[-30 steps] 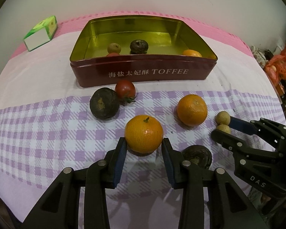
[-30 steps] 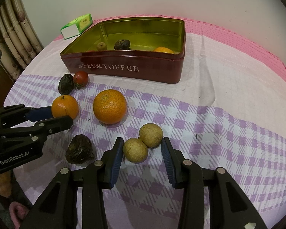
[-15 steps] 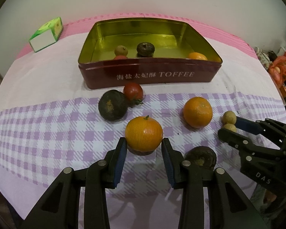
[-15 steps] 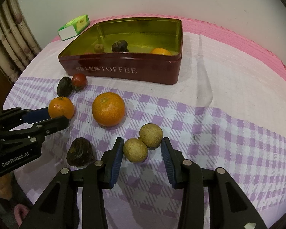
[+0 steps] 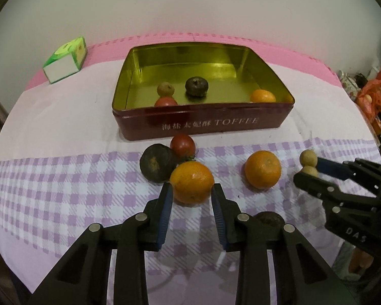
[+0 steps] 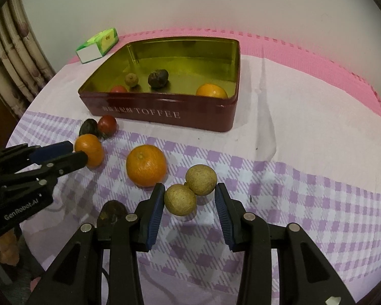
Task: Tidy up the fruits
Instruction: 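Position the left gripper around the large orange while the right gripper surrounds two tan fruits, then close and lift the left gripper on the orange while the right gripper lifts the tan fruits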
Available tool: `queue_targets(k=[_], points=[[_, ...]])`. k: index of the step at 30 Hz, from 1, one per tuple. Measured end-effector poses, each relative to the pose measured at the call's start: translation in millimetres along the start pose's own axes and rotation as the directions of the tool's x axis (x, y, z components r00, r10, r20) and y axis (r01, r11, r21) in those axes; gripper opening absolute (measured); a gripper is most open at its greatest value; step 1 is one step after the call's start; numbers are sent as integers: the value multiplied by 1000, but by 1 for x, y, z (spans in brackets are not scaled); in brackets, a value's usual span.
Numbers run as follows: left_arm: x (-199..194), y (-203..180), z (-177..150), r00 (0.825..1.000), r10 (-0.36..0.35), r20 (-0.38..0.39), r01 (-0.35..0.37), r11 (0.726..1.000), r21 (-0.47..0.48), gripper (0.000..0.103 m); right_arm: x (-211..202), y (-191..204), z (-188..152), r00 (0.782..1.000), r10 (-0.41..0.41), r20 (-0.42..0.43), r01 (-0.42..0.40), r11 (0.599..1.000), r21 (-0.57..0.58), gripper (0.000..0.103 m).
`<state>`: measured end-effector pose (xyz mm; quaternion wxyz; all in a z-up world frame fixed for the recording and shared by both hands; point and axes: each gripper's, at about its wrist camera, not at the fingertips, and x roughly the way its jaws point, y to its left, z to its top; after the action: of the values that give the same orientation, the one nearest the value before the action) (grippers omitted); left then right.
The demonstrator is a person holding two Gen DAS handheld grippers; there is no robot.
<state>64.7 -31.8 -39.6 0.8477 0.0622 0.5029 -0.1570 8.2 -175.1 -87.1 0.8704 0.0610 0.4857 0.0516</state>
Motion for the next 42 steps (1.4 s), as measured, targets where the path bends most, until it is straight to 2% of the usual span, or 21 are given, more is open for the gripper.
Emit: queue_targets(k=[4, 14, 20, 22, 25, 30, 35, 38, 42], points=[[9, 3, -3, 999, -18, -30, 17, 1000, -15, 32, 3, 0, -2, 1000, 6, -10, -6, 1000, 7, 38], [13, 0, 2, 996, -84, -31, 84, 996, -15, 33, 10, -10, -4, 999, 28, -19, -27, 999, 45, 38], [20, -6, 10, 995, -87, -49, 87, 996, 0, 35, 16, -15, -5, 999, 43, -27, -41, 997, 62, 38], [24, -9, 13, 994, -89, -59, 89, 996, 0, 36, 18, -17, -5, 998, 46, -30, -44, 997, 67, 38], [28, -13, 18, 994, -95, -59, 95, 995, 0, 46, 19, -20, -4, 998, 50, -33, -48, 996, 74, 38], [37, -17, 24, 995, -73, -68, 73, 997, -5, 49, 22, -22, -4, 998, 53, -36, -51, 996, 73, 38], [48, -16, 31, 995, -60, -84, 58, 998, -27, 49, 23, -22, -3, 998, 56, -37, -53, 996, 72, 38], [50, -17, 31, 995, -59, -85, 57, 998, -27, 43, 23, -21, -3, 998, 55, -36, -52, 996, 73, 38], [49, -17, 29, 995, -51, -80, 50, 999, -21, 42, 23, -21, -3, 998, 51, -35, -48, 996, 72, 38]])
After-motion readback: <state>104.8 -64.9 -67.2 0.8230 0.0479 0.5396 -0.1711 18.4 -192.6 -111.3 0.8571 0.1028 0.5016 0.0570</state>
